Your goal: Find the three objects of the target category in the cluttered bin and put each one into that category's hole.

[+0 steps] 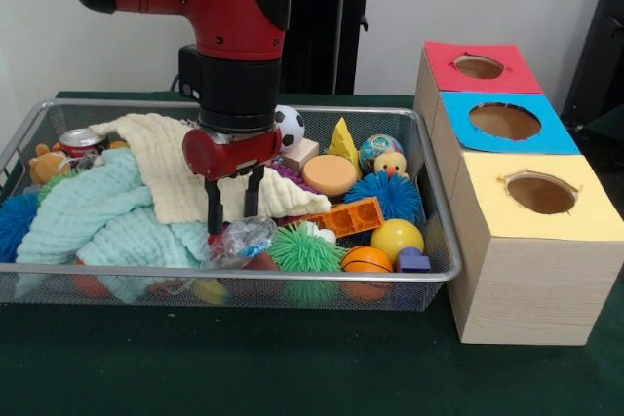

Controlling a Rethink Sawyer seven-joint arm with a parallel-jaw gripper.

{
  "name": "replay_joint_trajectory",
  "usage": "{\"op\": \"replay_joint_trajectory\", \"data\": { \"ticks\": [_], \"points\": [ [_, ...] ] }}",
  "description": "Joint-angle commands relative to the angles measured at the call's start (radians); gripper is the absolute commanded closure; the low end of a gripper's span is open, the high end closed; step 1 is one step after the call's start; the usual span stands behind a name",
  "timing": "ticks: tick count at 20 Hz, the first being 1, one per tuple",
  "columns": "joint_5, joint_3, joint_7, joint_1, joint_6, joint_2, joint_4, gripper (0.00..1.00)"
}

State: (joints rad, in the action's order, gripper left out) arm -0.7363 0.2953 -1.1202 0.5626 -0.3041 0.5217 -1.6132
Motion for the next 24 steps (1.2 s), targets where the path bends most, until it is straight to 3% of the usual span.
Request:
{"op": "replay_joint_trajectory", "data": {
  "ticks": [1,7,17,24],
  "points": [
    [0.022,0.082,-0.090,-0.001,0.019,-0.045,-0.027,0.00],
    [0.020,0.082,-0.100,-0.002,0.035,-0.036,-0.037,0.00],
    [0.022,0.130,-0.131,0.031,0.128,-0.037,-0.060,0.00],
    [-0.002,0.122,-0.142,0.044,0.196,-0.046,-0.073,0.00]
  ]
}}
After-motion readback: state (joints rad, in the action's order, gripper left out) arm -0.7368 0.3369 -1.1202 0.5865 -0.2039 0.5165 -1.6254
